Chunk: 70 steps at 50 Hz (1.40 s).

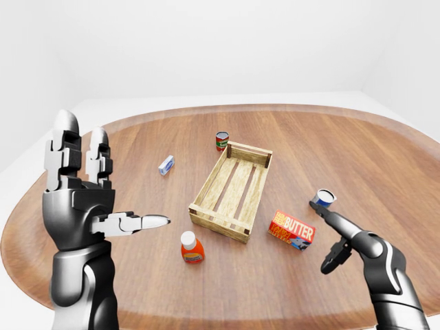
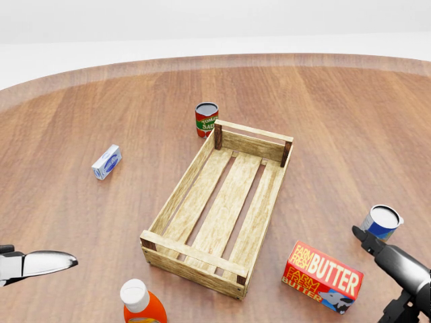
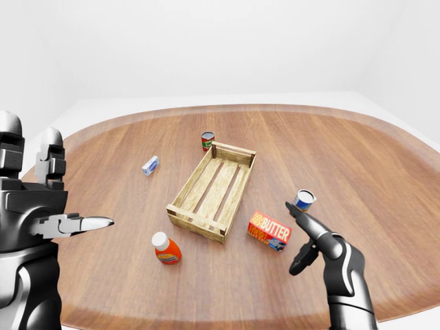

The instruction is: Pick up the butter and put it in the tray.

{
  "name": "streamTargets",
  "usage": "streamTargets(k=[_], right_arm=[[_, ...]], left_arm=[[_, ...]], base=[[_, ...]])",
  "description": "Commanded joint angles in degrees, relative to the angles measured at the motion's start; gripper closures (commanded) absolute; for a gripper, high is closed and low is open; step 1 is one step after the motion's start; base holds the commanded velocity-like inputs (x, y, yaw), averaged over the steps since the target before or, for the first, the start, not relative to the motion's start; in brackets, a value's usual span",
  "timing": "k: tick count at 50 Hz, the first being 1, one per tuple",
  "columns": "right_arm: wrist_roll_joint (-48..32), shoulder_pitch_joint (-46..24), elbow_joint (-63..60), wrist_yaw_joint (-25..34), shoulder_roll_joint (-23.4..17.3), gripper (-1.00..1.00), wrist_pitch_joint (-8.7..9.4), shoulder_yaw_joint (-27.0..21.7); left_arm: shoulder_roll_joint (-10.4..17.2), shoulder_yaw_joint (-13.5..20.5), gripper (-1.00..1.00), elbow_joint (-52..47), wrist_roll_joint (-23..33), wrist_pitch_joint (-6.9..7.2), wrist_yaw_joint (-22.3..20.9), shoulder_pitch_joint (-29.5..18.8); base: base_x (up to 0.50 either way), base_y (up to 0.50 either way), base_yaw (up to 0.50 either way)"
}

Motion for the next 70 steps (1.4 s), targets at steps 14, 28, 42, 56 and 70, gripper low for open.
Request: streamTargets(k=[14, 28, 42, 56, 70], right_arm=[[3.4, -12.8, 22.9, -0.9, -4.7, -1.0, 0.0, 4.7], [10.2, -24.4, 45.5, -7.8, -6.5, -1.0, 0.0, 8.4], [11.7, -30.1, 55.1, -10.2, -6.3, -1.0, 0.0, 12.3], [11.2, -32.6, 61.8, -12.4, -4.9, -1.0, 0.0, 14.1], [9.6, -34.2, 65.2, -12.2, -4.8, -1.0, 0.0, 14.9]], left_arm=[[-0.1, -0.3, -1.0, 1.1, 0.5, 0.0, -0.1, 0.1], [0.0, -0.2, -1.0, 0.9, 0.2, 0.0, 0.0, 0.0], [0.3, 0.2, -1.0, 0.5, -0.3, 0.0, 0.3, -0.5], [0.4, 0.3, -1.0, 1.5, -0.4, 0.0, 0.2, -0.7], [0.4, 0.5, -1.0, 0.8, -0.5, 0.0, 0.3, -0.6]], base=[[0.0, 0.0, 0.0], [0.0, 0.0, 0.0], [0.0, 0.0, 0.0], [0.0, 0.0, 0.0], [0.0, 0.0, 0.0]])
